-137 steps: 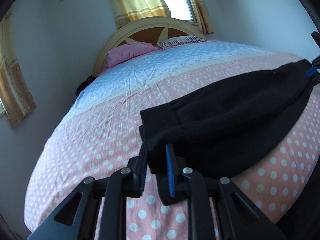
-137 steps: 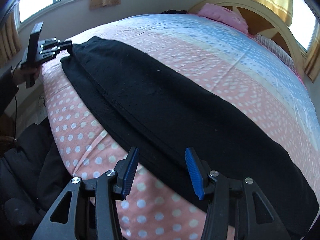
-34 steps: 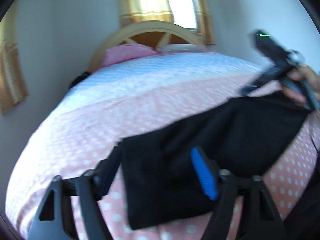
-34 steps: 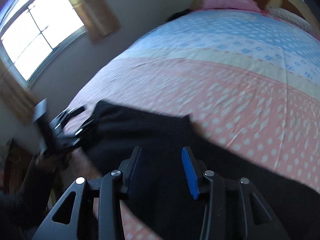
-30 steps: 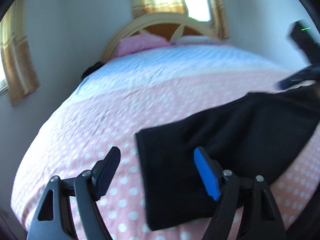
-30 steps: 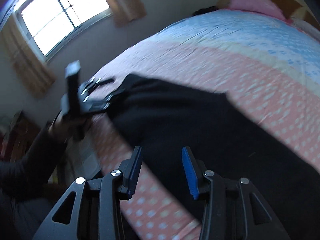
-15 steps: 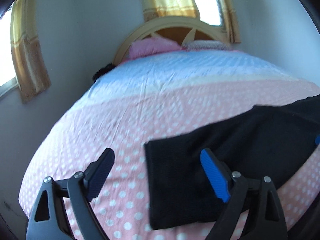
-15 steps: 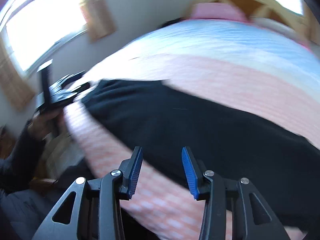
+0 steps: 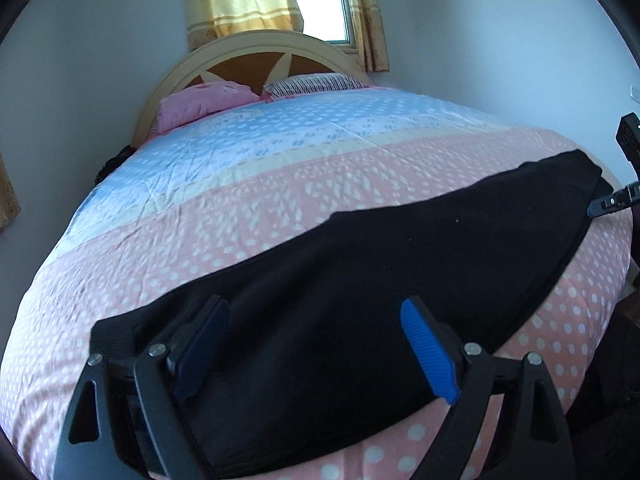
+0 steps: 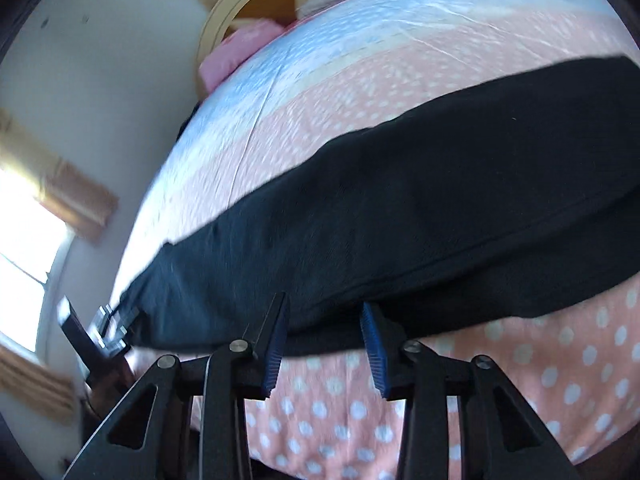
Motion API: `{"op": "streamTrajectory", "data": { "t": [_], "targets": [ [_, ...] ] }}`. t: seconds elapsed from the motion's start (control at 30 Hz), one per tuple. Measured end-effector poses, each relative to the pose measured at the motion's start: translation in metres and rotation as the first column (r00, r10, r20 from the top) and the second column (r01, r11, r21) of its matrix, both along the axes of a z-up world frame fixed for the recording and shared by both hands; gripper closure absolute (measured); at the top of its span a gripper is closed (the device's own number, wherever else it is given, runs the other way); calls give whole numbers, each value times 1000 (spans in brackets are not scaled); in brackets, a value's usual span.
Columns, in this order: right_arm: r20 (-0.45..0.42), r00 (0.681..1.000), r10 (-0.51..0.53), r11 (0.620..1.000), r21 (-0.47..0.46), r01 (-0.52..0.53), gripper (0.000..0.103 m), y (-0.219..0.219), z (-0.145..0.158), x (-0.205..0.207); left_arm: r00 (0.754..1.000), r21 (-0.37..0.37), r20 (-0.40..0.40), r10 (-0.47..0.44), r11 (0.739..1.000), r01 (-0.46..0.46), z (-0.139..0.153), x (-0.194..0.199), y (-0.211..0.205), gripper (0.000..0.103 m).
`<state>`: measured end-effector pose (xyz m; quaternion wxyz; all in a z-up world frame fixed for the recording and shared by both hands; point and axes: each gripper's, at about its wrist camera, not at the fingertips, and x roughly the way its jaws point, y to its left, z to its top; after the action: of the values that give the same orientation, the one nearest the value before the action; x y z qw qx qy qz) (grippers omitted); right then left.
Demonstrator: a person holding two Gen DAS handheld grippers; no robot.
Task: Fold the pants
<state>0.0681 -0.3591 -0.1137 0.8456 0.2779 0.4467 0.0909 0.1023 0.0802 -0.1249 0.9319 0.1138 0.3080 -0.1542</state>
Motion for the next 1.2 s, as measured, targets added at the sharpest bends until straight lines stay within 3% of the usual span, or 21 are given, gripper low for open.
{"op": "streamTrajectory", "data": {
  "t": [0.03, 0.1, 0.13, 0.47, 0.63, 0.73, 0.9, 1.0, 1.1, 1.17, 1.2],
  "targets": [
    [9, 1000, -5, 1000, -5, 5, 65, 2, 1, -1, 1000, 16, -5, 5, 1000, -5, -4, 3, -1, 12],
    [18, 1000, -7, 1000, -27, 7, 84, 5, -1, -4, 999, 34, -31, 23, 999, -22, -10, 9, 0, 12],
    [18, 1000, -10, 1000, -11, 10, 99, 5, -3, -5, 998, 22, -55, 31, 999, -30, -12, 13, 3, 12],
    [102, 995, 6, 999, -39, -2, 101, 2, 29, -41, 996, -17, -88, 23, 1000, -25, -15, 12, 6, 12],
    [27, 1000, -2, 998, -64, 4, 101, -2, -6, -26, 995, -37, -97, 24, 999, -28, -15, 10, 10, 12],
    [45, 999, 2, 998, -68, 1, 101, -2, -7, -27, 995, -30, -99, 20, 999, -23, -15, 10, 9, 12],
    [61, 998, 23, 999, -27, -21, 99, -12, -1, -35, 996, -24, -89, 12, 1000, -14, -13, 7, 8, 12],
    [120, 992, -41, 998, -49, 47, 95, -32, 18, -46, 1000, 4, -28, 4, 1000, -4, -4, 1, -3, 12],
    [166, 970, -180, 980, -60, 192, 79, -75, 37, -61, 998, -10, 40, -56, 998, 56, 16, -6, -24, 12],
    [172, 939, -298, 949, -49, 310, 61, -112, 43, -73, 993, -21, 51, -110, 994, 111, 25, -7, -45, 12],
    [169, 926, -337, 936, -47, 349, 60, -126, 44, -77, 991, -23, 49, -127, 991, 129, 27, -5, -53, 12]
  ]
}}
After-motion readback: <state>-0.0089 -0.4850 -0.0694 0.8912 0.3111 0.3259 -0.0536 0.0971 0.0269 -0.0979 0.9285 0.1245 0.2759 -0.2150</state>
